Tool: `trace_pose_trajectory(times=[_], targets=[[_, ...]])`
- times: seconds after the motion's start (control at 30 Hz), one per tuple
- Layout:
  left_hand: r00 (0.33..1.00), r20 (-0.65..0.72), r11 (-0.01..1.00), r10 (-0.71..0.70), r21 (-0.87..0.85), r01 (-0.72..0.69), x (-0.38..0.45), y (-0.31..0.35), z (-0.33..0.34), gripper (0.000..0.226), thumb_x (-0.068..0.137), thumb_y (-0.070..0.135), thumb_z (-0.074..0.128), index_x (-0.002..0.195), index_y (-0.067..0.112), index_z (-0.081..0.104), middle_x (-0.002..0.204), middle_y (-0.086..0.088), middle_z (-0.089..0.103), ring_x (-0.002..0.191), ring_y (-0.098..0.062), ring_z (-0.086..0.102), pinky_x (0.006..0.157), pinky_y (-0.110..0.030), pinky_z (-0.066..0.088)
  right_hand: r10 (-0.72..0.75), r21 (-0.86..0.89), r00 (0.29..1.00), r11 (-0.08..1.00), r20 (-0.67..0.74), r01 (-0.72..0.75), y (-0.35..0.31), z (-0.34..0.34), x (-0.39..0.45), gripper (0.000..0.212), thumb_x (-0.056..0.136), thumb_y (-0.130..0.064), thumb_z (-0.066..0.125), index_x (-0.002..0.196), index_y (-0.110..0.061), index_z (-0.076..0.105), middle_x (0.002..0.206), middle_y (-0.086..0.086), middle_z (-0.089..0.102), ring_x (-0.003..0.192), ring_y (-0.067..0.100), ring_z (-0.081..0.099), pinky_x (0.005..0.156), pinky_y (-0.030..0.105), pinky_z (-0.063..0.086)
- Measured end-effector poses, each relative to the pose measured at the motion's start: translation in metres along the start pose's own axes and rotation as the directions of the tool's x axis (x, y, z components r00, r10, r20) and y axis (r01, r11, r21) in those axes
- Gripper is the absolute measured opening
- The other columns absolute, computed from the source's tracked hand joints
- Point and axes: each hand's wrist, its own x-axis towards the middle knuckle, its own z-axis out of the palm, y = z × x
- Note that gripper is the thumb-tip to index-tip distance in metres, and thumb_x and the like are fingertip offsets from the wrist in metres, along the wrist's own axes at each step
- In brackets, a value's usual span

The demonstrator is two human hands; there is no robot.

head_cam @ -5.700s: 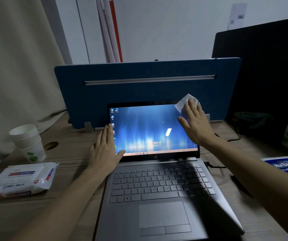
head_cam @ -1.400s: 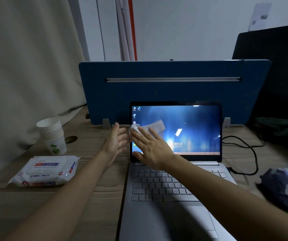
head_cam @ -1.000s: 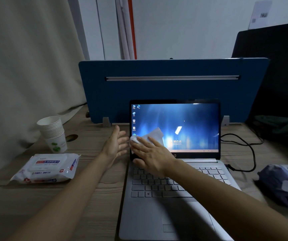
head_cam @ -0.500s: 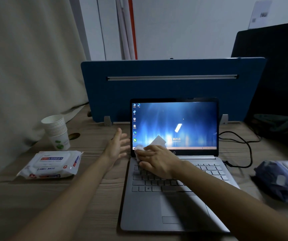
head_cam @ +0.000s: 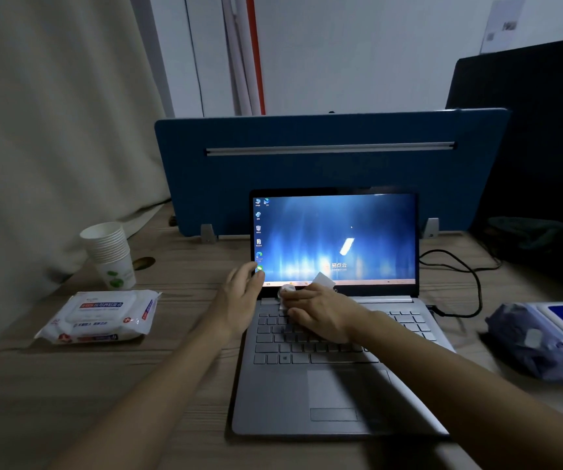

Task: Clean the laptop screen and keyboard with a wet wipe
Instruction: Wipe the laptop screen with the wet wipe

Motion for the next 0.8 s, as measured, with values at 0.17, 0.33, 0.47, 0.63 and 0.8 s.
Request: trace_pose_trajectory(times=[0.17, 0.33, 0.47, 0.63, 0.8], targets=[[0.999, 0.045, 0.999, 0.007, 0.042, -0.009, -0.007, -0.001, 0.007, 0.045, 0.099, 0.049, 0.037, 0.137, 0.026, 0.047, 0.140, 0.010, 0.044, 0.122, -0.003, 0.042, 0.096, -0.022, 0.030, 0.024, -0.002, 0.999, 1.000, -0.030, -0.024, 0.007, -0.003, -0.014, 0.039, 0.105, -0.023, 0.033, 0.127, -0.008, 0.061, 0.148, 0.003, 0.049, 0.131, 0.017, 0.042, 0.109, 0.027, 0.025], [0.997, 0.070, 0.997, 0.027, 0.069, -0.032, -0.008, 0.003, 0.013, 0.045, 0.098, 0.049, 0.036, 0.136, 0.028, 0.047, 0.140, 0.011, 0.044, 0.129, -0.009, 0.041, 0.101, -0.026, 0.031, 0.099, 0.000, 0.995, 0.995, -0.012, -0.099, 0.016, -0.004, -0.027, 0.041, 0.106, -0.028, 0.031, 0.135, -0.015, 0.056, 0.155, -0.002, 0.039, 0.129, 0.019, 0.043, 0.108, 0.023, 0.023], [0.994, 0.087, 0.985, 0.068, 0.152, -0.081, -0.010, 0.005, 0.016, 0.045, 0.099, 0.045, 0.038, 0.138, 0.024, 0.047, 0.143, 0.007, 0.045, 0.134, -0.013, 0.036, 0.106, -0.027, 0.027, 0.133, 0.006, 0.991, 0.991, -0.018, -0.133, 0.022, -0.006, -0.036, 0.041, 0.106, -0.030, 0.030, 0.136, -0.018, 0.055, 0.155, -0.004, 0.038, 0.127, 0.019, 0.043, 0.107, 0.021, 0.022], [0.984, 0.135, 0.953, 0.119, 0.261, -0.151, -0.012, 0.005, 0.019, 0.042, 0.098, 0.036, 0.047, 0.137, 0.022, 0.050, 0.142, 0.005, 0.048, 0.131, -0.017, 0.041, 0.109, -0.033, 0.031, 0.169, 0.021, 0.985, 0.985, -0.027, -0.169, 0.029, -0.008, -0.047, 0.042, 0.106, -0.032, 0.030, 0.138, -0.021, 0.054, 0.156, -0.006, 0.037, 0.129, 0.016, 0.040, 0.104, 0.016, 0.017], [0.973, 0.184, 0.913, 0.138, 0.357, -0.198, -0.016, 0.008, 0.021, 0.041, 0.096, 0.037, 0.049, 0.136, 0.027, 0.049, 0.140, 0.009, 0.049, 0.128, -0.018, 0.042, 0.107, -0.040, 0.035, 0.190, 0.029, 0.982, 0.981, -0.014, -0.190, 0.037, -0.008, -0.058, 0.042, 0.106, -0.032, 0.028, 0.136, -0.022, 0.056, 0.156, -0.007, 0.035, 0.129, 0.014, 0.039, 0.105, 0.019, 0.020]])
